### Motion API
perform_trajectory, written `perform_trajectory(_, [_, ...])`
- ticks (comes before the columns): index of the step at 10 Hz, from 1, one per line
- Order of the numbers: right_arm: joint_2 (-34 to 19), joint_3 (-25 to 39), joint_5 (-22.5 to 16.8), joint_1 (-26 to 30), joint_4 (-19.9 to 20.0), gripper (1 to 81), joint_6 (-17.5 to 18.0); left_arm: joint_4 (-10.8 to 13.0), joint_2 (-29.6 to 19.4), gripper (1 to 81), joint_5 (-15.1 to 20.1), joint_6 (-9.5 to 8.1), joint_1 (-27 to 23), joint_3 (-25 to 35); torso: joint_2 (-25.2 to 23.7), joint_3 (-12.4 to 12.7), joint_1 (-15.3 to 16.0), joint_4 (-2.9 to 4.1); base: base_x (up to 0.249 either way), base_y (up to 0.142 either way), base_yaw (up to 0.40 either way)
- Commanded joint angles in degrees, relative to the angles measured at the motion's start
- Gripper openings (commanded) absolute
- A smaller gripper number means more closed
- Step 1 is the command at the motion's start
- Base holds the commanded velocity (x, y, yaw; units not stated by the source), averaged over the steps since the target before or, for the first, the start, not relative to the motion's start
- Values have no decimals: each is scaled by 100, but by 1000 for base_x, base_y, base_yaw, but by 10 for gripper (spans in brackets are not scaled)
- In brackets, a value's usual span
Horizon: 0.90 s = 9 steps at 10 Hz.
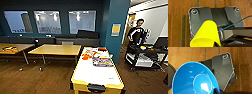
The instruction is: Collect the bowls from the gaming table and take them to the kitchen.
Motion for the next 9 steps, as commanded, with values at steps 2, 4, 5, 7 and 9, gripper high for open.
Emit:
perform_trajectory(2, [-176, 109, -240, 178, -137, 10, 14, -8, -14, 10, 284, 64, -210, 19, 0, 0, 7, 0, -142, 0, 0])
perform_trajectory(4, [-167, 91, -240, 169, -137, 10, 14, 27, 22, 10, 284, 64, -210, 10, 0, 0, 7, 0, -142, 0, 0])
perform_trajectory(5, [-159, 91, -240, 187, -137, 10, 14, 18, 5, 10, 284, 64, -210, 10, 0, 2, 7, 0, -149, 0, 0])
perform_trajectory(7, [-141, 100, -240, 204, -137, 10, 5, 27, 4, 10, 284, 64, -210, 10, -2, 2, 7, 0, -150, 0, 0])
perform_trajectory(9, [-141, 82, -240, 187, -137, 10, 5, 44, 21, 10, 284, 64, -210, 10, -2, 2, 7, 0, -149, 0, 0])
